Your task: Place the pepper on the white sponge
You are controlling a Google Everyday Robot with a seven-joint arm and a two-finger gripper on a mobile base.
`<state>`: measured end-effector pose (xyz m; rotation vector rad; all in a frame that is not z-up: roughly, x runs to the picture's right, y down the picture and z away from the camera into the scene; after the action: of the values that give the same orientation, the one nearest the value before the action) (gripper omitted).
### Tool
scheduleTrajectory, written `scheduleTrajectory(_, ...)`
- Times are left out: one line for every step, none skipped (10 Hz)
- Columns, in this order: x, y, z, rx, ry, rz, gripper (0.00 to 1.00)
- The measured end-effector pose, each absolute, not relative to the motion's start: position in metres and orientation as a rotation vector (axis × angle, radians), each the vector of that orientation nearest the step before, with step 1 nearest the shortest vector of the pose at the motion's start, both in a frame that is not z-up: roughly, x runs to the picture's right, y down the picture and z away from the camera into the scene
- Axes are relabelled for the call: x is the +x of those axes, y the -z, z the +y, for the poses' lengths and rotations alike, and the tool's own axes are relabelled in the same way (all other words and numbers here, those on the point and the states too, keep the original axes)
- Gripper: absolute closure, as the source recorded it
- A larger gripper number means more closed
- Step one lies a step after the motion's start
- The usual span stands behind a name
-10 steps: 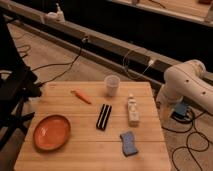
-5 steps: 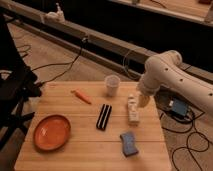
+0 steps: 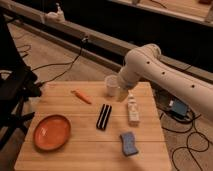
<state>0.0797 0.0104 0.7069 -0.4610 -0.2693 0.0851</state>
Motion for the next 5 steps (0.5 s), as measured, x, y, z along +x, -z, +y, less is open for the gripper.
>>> scheduleTrajectory(0.078,-0.707,0.01,-0.463,-0.084,-0.27,0.35)
scheduleTrajectory(0.081,-0.709,0.011,-0.472,-0.093,-0.268,0.35)
scheduleTrajectory(0.088,-0.715,0.013,-0.493,-0.143,-0.261,0.35)
scheduleTrajectory(0.084,-0.722,0.014,-0.508,-0.172,-0.268,0.35)
scheduleTrajectory(0.074,-0.729,0.009,-0.51,-0.206,-0.287,0.35)
